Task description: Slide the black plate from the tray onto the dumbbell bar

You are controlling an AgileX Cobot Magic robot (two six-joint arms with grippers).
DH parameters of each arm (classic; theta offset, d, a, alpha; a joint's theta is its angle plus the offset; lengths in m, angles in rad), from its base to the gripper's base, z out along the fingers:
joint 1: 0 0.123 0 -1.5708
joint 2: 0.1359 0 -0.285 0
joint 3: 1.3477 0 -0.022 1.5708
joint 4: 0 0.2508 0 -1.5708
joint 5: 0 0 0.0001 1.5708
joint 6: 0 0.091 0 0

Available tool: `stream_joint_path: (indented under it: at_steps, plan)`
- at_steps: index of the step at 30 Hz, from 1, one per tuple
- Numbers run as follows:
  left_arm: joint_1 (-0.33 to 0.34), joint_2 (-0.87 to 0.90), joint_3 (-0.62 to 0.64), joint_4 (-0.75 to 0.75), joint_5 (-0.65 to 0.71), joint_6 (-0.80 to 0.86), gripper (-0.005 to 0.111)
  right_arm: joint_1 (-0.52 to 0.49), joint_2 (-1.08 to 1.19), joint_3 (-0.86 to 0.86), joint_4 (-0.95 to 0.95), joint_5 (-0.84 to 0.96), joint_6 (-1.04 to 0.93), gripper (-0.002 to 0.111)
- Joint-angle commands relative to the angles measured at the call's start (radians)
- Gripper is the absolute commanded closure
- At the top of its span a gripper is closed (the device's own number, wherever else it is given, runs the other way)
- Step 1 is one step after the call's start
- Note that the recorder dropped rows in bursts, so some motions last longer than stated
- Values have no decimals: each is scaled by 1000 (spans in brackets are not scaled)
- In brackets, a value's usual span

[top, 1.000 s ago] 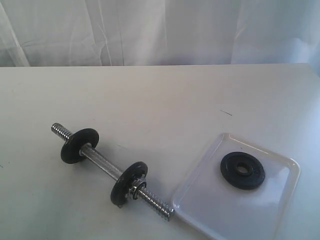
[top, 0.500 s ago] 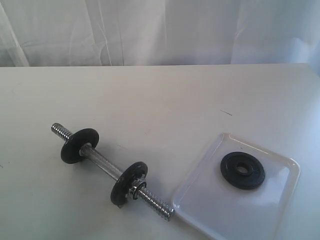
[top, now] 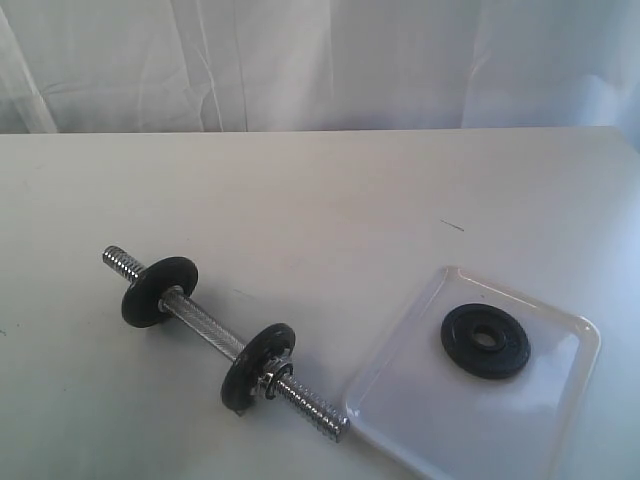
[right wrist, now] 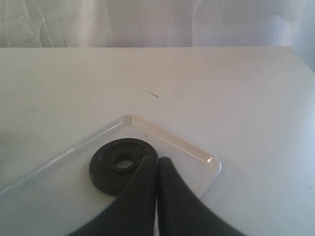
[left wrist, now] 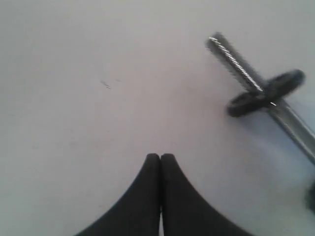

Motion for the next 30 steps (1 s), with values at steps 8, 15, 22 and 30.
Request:
stream_joint_path:
  at_steps: [8, 15, 22, 30]
  plan:
    - [-326, 264, 1, -837, -258, 596, 107, 0, -6, 1, -2, -8, -6, 108]
    - [-508, 489, -92, -851, -371, 524, 98, 0, -6, 1, -2, -8, -6, 108]
    - [-511, 606, -141, -862, -386, 365, 37, 0, -6, 1, -4, -8, -6, 108]
    - [-511, 748, -161, -862, -527, 49, 17, 0, -6, 1, -2, -8, -6, 108]
